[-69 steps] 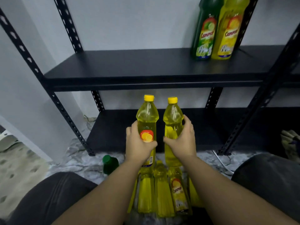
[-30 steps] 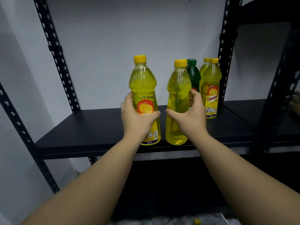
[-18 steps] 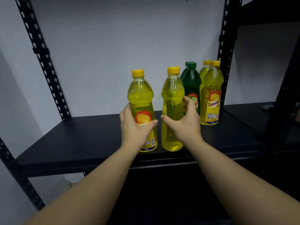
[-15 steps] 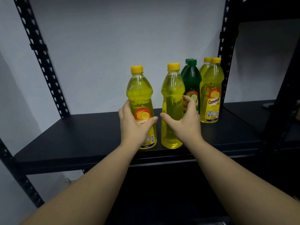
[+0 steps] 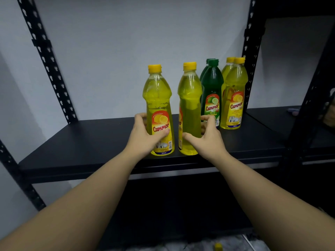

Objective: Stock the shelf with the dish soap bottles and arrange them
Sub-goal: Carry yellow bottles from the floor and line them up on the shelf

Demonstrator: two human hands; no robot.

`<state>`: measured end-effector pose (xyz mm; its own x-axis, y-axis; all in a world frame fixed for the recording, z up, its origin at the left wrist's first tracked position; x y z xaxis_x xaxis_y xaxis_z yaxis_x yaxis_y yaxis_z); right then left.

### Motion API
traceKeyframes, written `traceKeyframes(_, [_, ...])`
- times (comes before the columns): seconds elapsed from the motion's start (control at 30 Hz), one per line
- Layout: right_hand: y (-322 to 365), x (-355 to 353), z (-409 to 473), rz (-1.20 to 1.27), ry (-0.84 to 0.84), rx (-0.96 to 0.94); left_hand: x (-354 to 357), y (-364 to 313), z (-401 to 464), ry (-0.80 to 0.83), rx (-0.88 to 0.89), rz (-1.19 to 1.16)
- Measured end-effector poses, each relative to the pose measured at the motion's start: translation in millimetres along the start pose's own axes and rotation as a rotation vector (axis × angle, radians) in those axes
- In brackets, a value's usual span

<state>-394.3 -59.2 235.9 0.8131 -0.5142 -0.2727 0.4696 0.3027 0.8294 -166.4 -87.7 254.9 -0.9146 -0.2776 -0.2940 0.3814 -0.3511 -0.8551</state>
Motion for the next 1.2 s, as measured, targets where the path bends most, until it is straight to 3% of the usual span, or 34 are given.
traceKeyframes(0.13, [3.5, -2.2, 0.2, -0.115, -0.016, -0.058, -2.3, 3.2, -6.4, 0.028, -0.029, -0.046])
traceKeyframes(0.33, [-3.4, -5.4, 4.0, 0.016, 0.069, 0.038, -0.1, 5.8, -13.6, 0.041, -0.023, -0.05])
traceKeyframes(0.5, [1.2, -2.5, 7.6, -0.114, -0.01, -0.024, -1.5, 9.8, -12.7, 0.012, -0.066, -0.02])
traceKeyframes(0.73, [-10.2, -4.7, 12.3, 0.071, 0.101, 0.123, -2.0, 8.3, -12.9, 0.023, -0.08, -0.01])
traceKeyframes(0.83, [-8.1, 3.1, 9.3, 0.048, 0.057, 0.124, -2.5, 6.6, -13.0, 0.034, -0.091, -0.018])
traceKeyframes(1.0, [-0.1, 14.7, 3.0, -0.174, -0.16, 0.067, -2.5, 6.8, -14.8, 0.035, -0.097, -0.024])
traceKeyframes(1.2, [-10.9, 11.2, 4.1, -0.16, -0.163, 0.057, -1.7, 8.2, -14.7, 0.028, -0.091, -0.037])
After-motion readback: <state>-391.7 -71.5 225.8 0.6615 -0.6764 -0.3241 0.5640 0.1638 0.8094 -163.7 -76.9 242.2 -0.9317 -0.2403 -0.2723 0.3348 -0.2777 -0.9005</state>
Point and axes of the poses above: each hand's wrist, its own z-axis towards the middle knuckle, its own x-axis out of the palm, y = z × x, the point moved 3 cm from there along z, towards the middle knuckle, and after that the axes turned 11 degrees about -y, right-handed, at the moved point
